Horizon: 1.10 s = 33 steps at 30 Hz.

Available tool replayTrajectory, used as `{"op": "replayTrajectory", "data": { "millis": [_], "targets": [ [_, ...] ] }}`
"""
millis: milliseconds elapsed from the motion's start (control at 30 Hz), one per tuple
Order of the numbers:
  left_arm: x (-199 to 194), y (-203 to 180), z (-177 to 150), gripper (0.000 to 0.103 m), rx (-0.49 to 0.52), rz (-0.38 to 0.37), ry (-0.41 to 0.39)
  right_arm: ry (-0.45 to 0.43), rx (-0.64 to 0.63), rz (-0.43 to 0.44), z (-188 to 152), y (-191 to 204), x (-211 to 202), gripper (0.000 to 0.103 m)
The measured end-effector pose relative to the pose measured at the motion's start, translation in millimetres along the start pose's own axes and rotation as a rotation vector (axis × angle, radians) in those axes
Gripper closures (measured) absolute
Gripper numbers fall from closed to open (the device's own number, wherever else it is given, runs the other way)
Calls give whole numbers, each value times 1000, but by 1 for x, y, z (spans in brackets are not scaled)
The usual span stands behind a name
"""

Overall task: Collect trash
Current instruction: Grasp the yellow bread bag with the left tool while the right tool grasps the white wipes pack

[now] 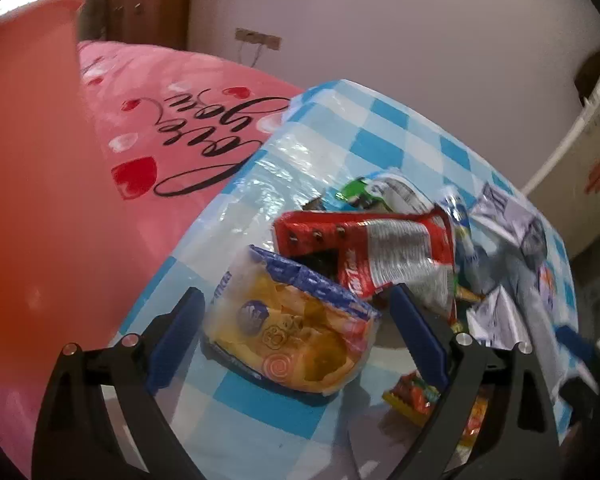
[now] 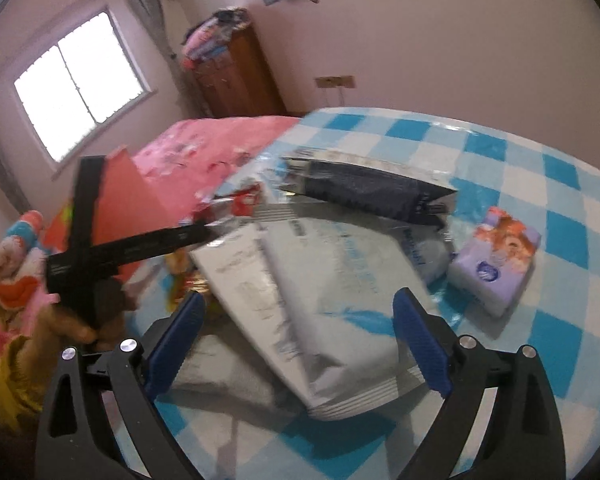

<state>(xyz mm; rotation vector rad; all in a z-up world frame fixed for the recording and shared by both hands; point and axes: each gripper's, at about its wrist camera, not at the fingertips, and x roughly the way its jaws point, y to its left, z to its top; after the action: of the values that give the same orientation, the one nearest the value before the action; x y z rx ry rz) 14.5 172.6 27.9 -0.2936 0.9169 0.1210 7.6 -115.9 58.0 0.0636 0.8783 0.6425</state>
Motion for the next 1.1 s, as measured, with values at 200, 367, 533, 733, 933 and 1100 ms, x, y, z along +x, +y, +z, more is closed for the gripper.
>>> {"op": "replayTrajectory", "data": {
  "millis": [200,367,533,733,933,1100],
  "targets": [
    [2,-12,-14,9,230,14,10,20,56,14,-1,-19,10,9],
    [-1,-6,-12,9,300,-8,-5,14,102,51,2,-31,8,9],
    [-2,-6,-12,9,392,-30,0,49,107,33,10,-38,18,8],
    [7,-5,-11,12,384,-40,16,73,77,37,6,-36,29,6],
    [8,-1,-12,28,354,-49,13,75,100,88,3,-45,36,5],
    [1,0,-14,32,323,-54,-3,55,138,97,-1,-45,36,4]
  ]
}}
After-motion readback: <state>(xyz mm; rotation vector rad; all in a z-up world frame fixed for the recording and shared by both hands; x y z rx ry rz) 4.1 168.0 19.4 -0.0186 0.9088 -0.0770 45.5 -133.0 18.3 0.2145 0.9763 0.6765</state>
